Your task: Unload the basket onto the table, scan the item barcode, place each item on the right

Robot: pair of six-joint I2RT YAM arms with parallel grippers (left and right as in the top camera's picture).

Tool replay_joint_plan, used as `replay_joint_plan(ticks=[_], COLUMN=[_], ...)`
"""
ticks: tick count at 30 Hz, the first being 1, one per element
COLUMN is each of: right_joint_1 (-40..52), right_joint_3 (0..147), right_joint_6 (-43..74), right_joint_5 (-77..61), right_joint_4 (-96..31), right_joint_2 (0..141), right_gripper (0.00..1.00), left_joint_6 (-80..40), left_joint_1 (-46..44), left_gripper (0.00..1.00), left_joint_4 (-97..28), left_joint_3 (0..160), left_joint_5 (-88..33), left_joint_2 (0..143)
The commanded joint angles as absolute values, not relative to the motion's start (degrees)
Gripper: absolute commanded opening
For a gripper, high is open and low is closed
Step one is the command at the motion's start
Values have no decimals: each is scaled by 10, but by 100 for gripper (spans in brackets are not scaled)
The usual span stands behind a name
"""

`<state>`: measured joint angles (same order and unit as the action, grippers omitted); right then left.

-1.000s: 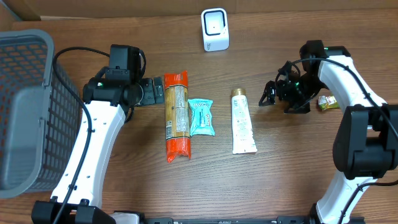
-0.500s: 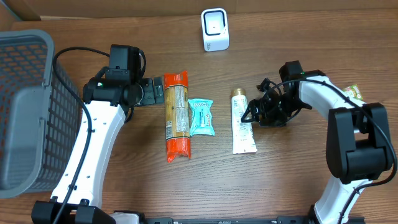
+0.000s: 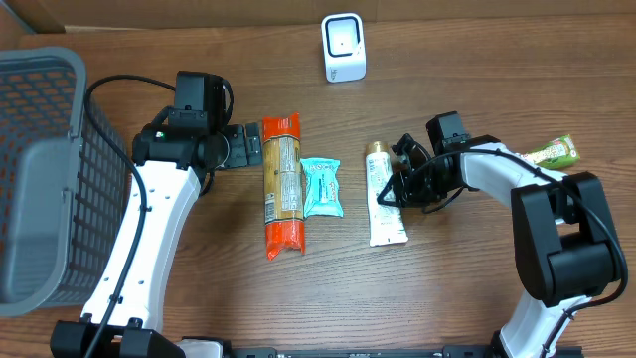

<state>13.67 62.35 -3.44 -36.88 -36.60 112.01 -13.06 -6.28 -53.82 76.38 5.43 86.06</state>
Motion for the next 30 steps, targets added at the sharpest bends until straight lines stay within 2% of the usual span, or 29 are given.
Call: replay_joint_plan(ticks=[1, 2, 8, 12, 17, 24, 30], right_joint_1=[149, 147, 113, 95, 96, 96, 96], right_joint_3=[592, 593, 655, 728, 788, 793, 793], right_joint_6=[6, 15, 29, -19, -73, -82, -82], right_joint_5=[-260, -260, -314, -420, -482, -519, -537], right_joint_4=[-364, -365, -434, -490, -529, -542, -544], right_joint_2=[1152, 1152, 1151, 1133, 1064, 963, 936], right_gripper=[12, 4, 4, 4, 4, 4, 4], left_joint_6=[-118, -118, -118, -118, -118, -118, -118], left_joint_1=[-64, -64, -64, -64, -64, -64, -64], left_gripper=[99, 100, 99, 99, 100, 99, 99], left_joint_4=[-537, -537, -537, -537, -537, -537, -537], left_joint_3=[766, 766, 766, 766, 766, 766, 766], left_joint_5=[60, 60, 60, 60, 60, 60, 60], left_joint_2=[861, 861, 861, 861, 861, 861, 861])
